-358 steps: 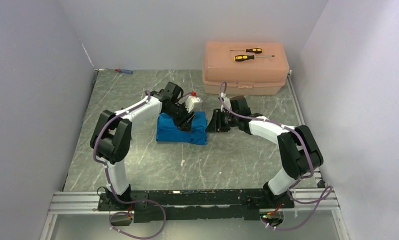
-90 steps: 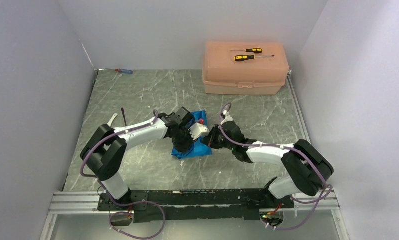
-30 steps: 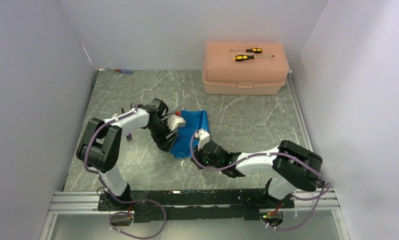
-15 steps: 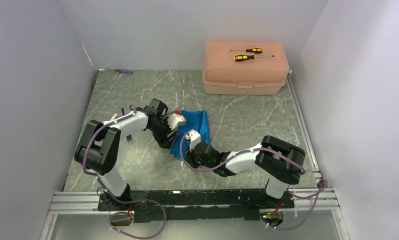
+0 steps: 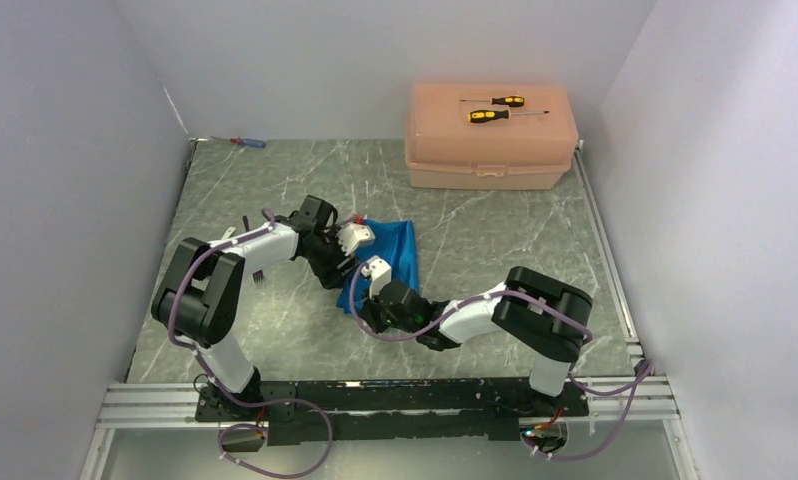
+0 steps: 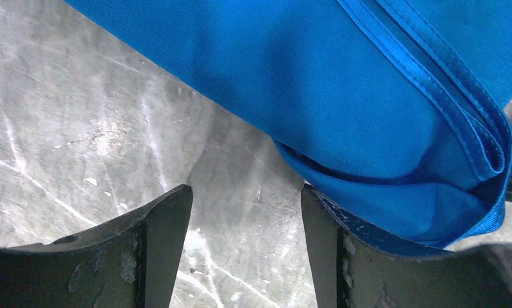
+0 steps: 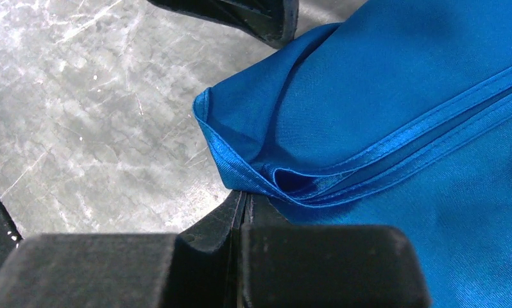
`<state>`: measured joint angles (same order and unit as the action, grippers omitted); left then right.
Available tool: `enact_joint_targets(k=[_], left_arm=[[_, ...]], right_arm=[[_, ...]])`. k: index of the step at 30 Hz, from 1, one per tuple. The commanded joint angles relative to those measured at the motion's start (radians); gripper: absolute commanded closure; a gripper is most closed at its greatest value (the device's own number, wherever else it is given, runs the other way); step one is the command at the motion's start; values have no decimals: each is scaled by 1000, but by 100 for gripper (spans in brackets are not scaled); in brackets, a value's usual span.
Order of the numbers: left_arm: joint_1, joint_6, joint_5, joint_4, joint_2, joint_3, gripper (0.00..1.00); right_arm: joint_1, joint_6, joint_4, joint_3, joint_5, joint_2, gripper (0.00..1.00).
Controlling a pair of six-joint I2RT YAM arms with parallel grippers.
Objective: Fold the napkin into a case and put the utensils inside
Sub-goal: Smooth out the 2/3-rectangle-folded napkin at the center of the board.
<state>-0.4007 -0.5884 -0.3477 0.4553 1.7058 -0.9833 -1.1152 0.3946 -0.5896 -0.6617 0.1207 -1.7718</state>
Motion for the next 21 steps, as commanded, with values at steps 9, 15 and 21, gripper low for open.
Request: enact_joint_targets(k=[9,15,21], left_arm=[[-5,2,58,43,76,78,30],[-6,0,69,44,67,90,31],[-6,7,93,55,66,84,30]], right_arm=[[-3,-19,-109,-61,-27,-64,100],[-1,-27,-133,-113,-54,-94,100],[3,-28,-95,-115,-61,-55,100]])
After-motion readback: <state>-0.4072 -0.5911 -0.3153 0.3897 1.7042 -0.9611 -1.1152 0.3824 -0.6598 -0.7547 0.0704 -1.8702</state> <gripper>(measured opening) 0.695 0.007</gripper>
